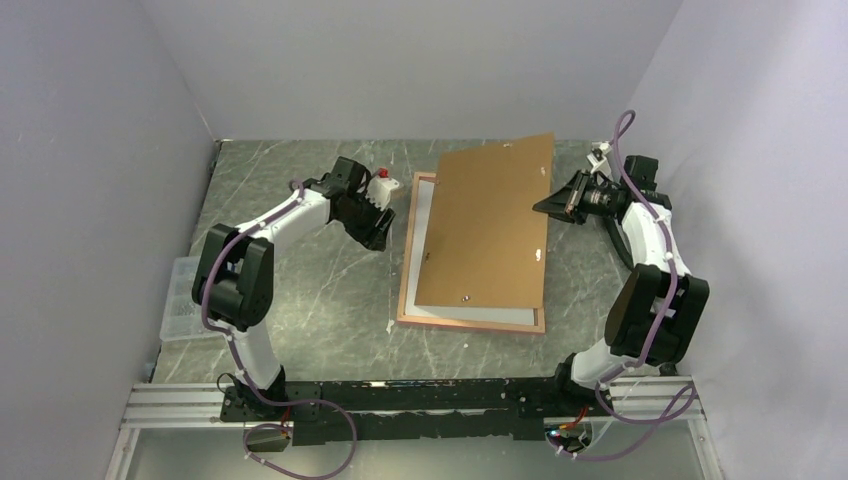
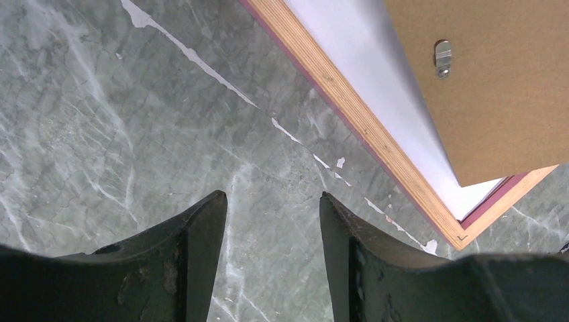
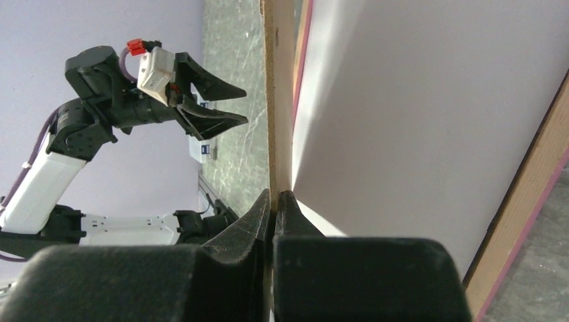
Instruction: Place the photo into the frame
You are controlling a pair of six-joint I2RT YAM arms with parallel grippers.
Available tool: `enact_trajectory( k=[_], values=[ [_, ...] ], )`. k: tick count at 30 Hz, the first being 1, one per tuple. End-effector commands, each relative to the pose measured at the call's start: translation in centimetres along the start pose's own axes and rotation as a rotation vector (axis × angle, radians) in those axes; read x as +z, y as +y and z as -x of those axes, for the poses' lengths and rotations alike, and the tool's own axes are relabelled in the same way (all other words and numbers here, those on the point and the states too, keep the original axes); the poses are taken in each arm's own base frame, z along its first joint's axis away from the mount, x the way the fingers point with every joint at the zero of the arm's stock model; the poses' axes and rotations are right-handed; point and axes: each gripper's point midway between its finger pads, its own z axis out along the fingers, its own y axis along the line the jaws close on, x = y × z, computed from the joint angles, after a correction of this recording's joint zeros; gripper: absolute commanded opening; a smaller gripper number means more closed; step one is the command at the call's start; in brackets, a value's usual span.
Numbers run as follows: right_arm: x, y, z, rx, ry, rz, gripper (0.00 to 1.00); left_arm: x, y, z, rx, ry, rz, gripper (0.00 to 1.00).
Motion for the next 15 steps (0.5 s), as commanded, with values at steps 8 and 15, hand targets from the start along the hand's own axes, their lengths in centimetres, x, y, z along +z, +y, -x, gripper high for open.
enact_trajectory(
  k=[8,15],
  values=[
    [1.3,0.5,-0.9,-0.005,0.047,0.066,0.00,0.1,-0.6,1.1,0.054,-0.025,0.013,0.57],
    [2.6,-0.8,-2.0,0.030,0.095,0.026,0.00,0.5,-0.2,1.4,0.054,-0.022,0.022,0.56]
  ],
)
